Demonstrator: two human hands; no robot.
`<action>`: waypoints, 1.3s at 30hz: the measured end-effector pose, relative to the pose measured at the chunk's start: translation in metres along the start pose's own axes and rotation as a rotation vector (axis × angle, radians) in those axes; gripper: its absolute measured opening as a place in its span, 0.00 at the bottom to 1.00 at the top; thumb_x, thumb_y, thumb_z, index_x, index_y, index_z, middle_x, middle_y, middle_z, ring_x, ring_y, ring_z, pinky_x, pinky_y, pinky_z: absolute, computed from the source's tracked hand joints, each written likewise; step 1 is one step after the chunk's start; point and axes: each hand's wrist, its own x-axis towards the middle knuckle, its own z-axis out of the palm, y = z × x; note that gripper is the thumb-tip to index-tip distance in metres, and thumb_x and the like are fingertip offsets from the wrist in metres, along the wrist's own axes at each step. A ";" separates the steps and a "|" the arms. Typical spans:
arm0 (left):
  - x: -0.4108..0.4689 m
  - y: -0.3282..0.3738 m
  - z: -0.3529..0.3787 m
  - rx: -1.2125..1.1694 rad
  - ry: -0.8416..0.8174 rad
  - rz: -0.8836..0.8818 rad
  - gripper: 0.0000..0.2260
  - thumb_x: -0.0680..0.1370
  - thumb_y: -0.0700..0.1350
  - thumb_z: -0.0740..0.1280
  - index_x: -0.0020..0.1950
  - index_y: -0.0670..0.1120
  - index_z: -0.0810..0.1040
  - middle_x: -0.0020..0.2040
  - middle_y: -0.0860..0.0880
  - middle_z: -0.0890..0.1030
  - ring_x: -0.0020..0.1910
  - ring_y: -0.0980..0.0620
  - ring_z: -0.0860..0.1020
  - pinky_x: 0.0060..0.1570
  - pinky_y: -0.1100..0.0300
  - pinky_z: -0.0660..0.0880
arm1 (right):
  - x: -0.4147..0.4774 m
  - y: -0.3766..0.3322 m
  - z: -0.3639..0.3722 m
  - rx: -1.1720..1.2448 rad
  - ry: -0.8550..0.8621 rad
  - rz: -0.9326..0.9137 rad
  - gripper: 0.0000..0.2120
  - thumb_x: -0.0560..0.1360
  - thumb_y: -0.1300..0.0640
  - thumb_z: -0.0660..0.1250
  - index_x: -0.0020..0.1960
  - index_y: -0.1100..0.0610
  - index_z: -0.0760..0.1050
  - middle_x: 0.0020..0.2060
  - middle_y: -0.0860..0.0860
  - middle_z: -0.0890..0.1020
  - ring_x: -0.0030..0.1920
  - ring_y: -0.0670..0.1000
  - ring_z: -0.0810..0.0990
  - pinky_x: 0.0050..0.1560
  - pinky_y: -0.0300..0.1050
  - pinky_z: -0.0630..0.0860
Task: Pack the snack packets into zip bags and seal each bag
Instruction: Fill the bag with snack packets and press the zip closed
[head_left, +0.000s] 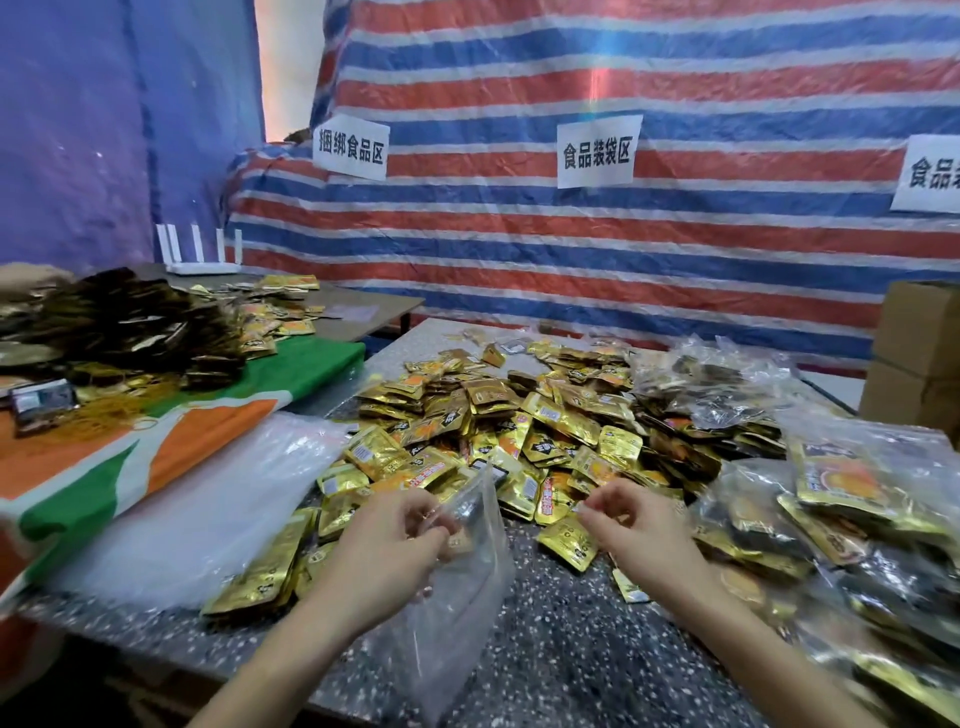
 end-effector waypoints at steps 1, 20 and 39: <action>0.000 -0.001 0.000 0.020 -0.004 0.003 0.06 0.78 0.35 0.67 0.43 0.43 0.81 0.39 0.44 0.85 0.27 0.55 0.77 0.26 0.63 0.72 | 0.005 0.010 0.004 -0.171 -0.005 -0.041 0.08 0.78 0.51 0.70 0.56 0.51 0.76 0.53 0.47 0.81 0.52 0.46 0.79 0.52 0.44 0.78; 0.005 0.004 0.008 0.026 -0.083 -0.013 0.06 0.77 0.38 0.68 0.45 0.46 0.83 0.39 0.48 0.85 0.26 0.58 0.77 0.28 0.65 0.73 | 0.050 0.045 0.025 -0.253 0.314 -0.292 0.08 0.83 0.55 0.60 0.47 0.50 0.75 0.42 0.48 0.80 0.45 0.52 0.78 0.47 0.52 0.75; 0.014 0.024 0.035 -0.150 -0.239 0.030 0.03 0.74 0.34 0.72 0.42 0.40 0.83 0.37 0.44 0.86 0.26 0.48 0.77 0.25 0.64 0.68 | -0.011 -0.036 -0.022 0.754 -0.239 -0.257 0.20 0.70 0.62 0.70 0.60 0.67 0.73 0.56 0.63 0.84 0.61 0.62 0.81 0.68 0.61 0.72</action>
